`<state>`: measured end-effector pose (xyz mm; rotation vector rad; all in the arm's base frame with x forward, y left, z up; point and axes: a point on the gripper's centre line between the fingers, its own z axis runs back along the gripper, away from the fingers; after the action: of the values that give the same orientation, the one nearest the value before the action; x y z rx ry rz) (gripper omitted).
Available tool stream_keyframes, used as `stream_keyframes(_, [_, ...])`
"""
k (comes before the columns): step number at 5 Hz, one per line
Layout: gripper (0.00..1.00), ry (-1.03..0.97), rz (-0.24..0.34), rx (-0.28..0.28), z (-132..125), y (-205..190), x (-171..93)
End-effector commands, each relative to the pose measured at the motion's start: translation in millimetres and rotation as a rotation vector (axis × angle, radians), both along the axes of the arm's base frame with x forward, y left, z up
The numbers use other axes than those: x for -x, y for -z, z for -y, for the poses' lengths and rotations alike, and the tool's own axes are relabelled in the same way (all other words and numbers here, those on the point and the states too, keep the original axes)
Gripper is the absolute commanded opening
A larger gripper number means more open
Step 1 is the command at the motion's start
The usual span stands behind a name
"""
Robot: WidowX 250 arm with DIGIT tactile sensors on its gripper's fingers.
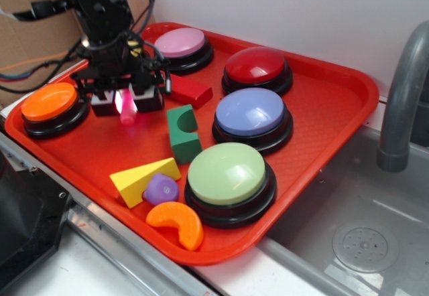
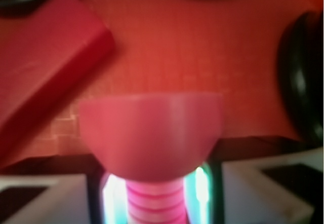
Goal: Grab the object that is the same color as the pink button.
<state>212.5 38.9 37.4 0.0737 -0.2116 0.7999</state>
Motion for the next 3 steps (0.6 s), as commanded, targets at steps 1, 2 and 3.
stream_keyframes(1, [0.00, 0.278, -0.016, 0.030, -4, -73, -15])
stream_keyframes(2, [0.00, 0.509, -0.170, 0.052, -3, -111, -11])
stream_keyframes(3, [0.00, 0.698, -0.179, 0.093, 0, -134, 1])
